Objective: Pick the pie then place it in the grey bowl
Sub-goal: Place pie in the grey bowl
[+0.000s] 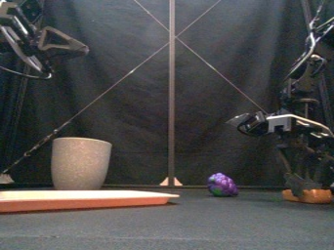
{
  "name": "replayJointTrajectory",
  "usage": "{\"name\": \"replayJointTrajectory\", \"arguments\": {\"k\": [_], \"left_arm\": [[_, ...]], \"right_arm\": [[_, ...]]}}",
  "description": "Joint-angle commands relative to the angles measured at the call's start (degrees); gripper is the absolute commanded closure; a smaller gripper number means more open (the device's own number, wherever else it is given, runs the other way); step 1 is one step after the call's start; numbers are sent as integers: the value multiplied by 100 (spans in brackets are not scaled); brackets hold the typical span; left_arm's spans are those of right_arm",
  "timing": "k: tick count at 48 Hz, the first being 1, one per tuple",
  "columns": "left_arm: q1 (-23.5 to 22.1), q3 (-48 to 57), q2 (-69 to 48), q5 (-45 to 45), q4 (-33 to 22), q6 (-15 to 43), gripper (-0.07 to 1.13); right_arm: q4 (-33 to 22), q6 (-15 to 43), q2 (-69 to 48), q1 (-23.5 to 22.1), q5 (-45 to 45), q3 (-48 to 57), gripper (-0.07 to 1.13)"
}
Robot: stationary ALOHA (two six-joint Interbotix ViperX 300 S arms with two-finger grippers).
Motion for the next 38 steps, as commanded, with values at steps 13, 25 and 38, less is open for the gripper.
{"name": "replayJointTrajectory", "arguments": {"k": [13, 25, 38], "left_arm": [[18, -62, 26, -53, 0, 0, 104], [18, -44, 26, -62, 0, 0, 104], [9, -26, 26, -62, 0, 9, 104]], "right_arm": [[-861, -44, -308, 123, -712, -1415, 50], [-2382, -18, 272, -237, -3498, -1995, 50], [-3059, -70, 1714, -1037, -5396, -2953, 50]]}}
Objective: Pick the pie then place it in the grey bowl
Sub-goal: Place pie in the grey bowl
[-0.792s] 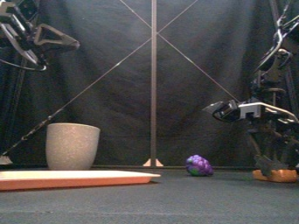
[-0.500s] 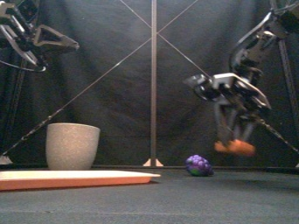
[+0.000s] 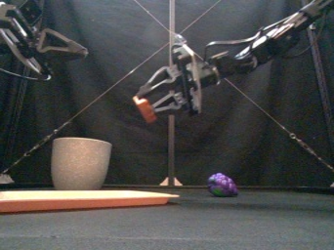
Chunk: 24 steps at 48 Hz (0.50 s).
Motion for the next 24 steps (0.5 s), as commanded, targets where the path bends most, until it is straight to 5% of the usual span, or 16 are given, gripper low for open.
{"name": "replayJointTrajectory", "arguments": {"k": [1, 24], "left_arm": [[9, -88, 18, -44, 0, 9, 104], [35, -26, 9, -44, 0, 18, 104]], "right_arm": [[-158, -18, 431, -316, -272, -606, 50], [-431, 0, 2013, -668, -308, -2760, 50]]}}
